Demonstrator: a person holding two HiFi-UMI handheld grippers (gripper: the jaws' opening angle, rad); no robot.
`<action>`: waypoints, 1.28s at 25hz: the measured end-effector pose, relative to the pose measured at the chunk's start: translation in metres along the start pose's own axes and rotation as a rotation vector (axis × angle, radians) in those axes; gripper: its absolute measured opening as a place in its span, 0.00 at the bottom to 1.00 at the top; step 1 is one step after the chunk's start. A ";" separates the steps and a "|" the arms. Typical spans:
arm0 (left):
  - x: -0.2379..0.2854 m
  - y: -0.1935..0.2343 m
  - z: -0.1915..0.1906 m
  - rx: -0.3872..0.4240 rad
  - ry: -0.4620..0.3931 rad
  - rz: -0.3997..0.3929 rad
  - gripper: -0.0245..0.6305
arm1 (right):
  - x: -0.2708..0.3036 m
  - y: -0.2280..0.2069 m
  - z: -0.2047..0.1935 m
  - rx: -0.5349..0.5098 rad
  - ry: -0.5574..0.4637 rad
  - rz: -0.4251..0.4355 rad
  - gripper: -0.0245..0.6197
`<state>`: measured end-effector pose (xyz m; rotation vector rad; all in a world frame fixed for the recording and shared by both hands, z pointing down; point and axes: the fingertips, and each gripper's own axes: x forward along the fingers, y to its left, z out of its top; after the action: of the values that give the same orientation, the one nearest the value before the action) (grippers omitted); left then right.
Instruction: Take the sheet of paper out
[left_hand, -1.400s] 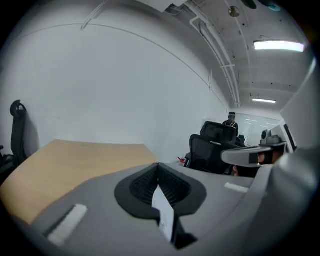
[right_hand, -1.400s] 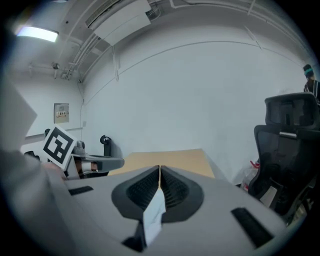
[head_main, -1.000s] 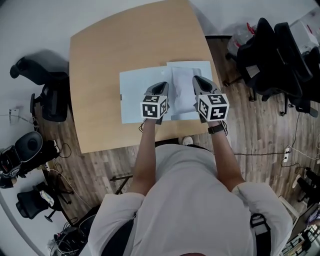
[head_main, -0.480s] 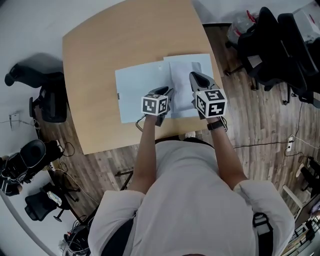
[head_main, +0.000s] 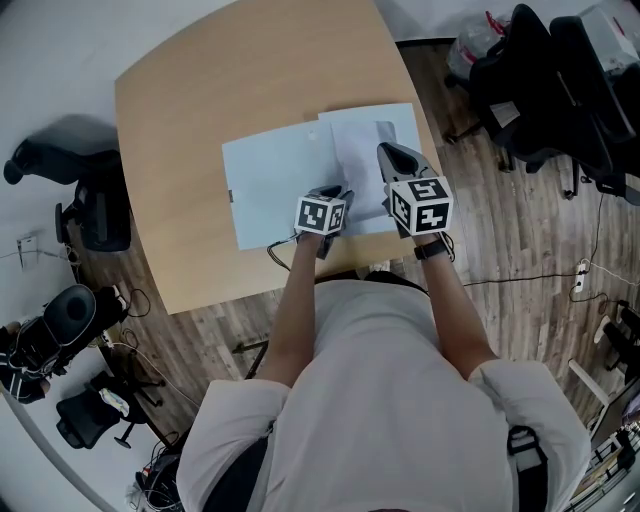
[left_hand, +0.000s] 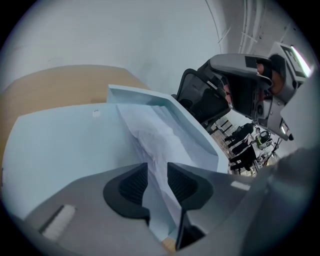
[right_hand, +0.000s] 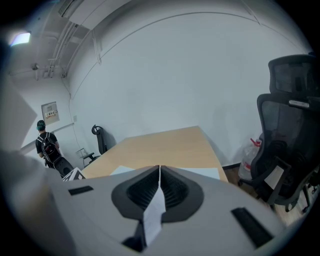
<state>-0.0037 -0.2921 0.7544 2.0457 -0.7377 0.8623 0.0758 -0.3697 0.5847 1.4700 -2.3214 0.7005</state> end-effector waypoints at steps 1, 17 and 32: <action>0.000 0.001 0.001 0.003 0.006 0.005 0.23 | 0.000 -0.001 -0.001 0.001 0.001 -0.001 0.06; -0.004 0.020 -0.009 0.028 0.033 0.109 0.05 | 0.005 0.008 -0.005 0.001 0.009 0.003 0.06; -0.041 0.056 -0.026 -0.064 -0.055 0.208 0.05 | 0.011 0.033 0.003 -0.024 -0.023 0.041 0.06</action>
<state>-0.0776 -0.2921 0.7586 1.9673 -1.0095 0.8880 0.0416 -0.3676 0.5799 1.4307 -2.3749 0.6674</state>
